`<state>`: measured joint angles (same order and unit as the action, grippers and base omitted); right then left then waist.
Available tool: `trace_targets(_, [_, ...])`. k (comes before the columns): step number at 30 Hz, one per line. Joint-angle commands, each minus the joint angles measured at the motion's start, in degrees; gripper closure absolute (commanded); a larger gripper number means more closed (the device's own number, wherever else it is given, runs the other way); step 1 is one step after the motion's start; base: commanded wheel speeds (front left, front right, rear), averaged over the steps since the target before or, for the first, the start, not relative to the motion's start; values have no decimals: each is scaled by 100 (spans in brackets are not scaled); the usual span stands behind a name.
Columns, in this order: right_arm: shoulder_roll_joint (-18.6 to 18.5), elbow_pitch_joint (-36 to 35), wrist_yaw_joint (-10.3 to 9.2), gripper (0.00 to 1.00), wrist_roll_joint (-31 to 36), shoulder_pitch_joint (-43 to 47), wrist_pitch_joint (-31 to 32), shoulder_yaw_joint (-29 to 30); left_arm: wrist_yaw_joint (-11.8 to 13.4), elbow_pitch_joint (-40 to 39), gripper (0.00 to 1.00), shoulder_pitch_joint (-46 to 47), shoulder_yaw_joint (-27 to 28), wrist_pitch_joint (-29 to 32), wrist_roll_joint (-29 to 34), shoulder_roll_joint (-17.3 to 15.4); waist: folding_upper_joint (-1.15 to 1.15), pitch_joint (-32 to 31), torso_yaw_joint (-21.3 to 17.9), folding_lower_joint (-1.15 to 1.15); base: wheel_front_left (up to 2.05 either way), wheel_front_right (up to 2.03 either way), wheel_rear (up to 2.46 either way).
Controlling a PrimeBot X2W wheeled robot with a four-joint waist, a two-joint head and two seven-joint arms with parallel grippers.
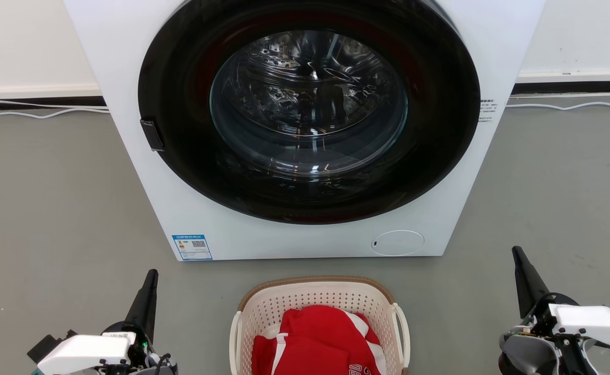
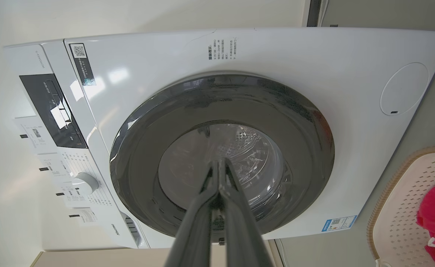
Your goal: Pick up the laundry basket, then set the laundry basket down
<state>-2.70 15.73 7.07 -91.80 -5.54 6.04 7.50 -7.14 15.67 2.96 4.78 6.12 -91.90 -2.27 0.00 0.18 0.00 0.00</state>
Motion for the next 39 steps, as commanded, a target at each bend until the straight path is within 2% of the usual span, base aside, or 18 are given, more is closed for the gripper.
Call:
trace_targets(1, [-18, -170, 42, 100, -39, -64, 43, -100, -35, -164, 100, 323, 171, 35, -29, -61, 0, 0, 0, 0, 0, 0, 0])
trace_targets(39, [-18, -170, 42, 100, -39, -64, 43, -100, -35, -164, 100, 323, 171, 35, -29, -61, 0, 0, 0, 0, 0, 0, 0])
